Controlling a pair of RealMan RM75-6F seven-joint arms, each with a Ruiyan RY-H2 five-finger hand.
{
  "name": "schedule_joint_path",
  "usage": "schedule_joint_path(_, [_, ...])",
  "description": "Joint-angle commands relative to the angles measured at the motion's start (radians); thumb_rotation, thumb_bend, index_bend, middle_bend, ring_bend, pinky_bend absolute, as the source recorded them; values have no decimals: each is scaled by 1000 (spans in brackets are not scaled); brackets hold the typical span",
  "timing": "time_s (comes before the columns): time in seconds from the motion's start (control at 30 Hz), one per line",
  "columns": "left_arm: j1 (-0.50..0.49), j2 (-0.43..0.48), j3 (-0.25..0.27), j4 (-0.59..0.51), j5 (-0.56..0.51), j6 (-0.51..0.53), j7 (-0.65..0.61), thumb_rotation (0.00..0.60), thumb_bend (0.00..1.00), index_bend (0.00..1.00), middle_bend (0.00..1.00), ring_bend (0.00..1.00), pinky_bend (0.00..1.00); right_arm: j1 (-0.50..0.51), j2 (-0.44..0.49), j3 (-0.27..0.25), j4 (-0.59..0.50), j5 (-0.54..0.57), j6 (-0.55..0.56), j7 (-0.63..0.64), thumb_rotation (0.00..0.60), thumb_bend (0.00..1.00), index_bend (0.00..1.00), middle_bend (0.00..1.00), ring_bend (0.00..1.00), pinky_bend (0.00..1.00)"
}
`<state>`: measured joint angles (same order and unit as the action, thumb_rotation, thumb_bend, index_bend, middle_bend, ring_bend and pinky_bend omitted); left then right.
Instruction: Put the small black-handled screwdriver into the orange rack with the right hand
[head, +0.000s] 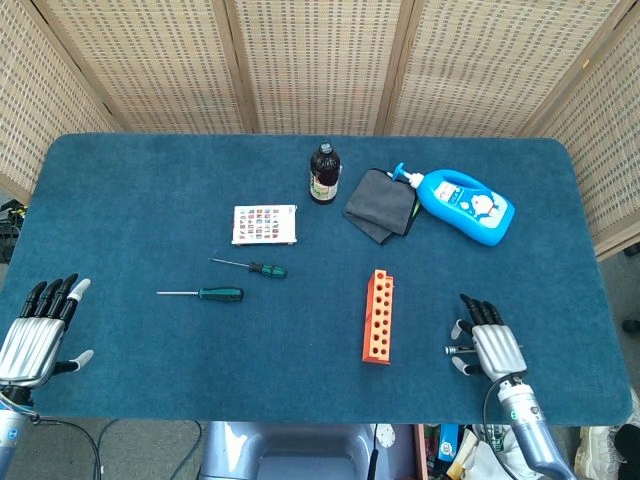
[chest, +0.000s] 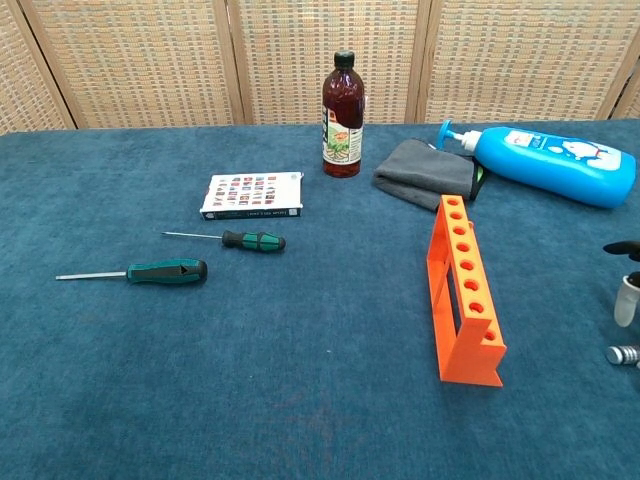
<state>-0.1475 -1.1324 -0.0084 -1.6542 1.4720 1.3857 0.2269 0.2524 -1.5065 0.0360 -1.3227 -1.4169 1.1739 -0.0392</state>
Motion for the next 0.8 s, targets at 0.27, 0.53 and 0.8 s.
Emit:
schedule_joint_path(0.27, [0,-2,-1,0,-2,1,8,600,0,0,0,0,0,4,-17,-5,37,9,-19,17,600,216,472,0,0,0])
schedule_joint_path(0.53, [-1,-3,1,2,0,-1,8,600,0,0,0,0,0,8,-31,-8,65,15,-34,25,600,217,476,0,0,0])
schedule_joint_path(0.8, [-2,-5,1,2,0,-3,11,600,0,0,0,0,0,12,-27,-3,70,15,-29,27,600,221,484,0,0,0])
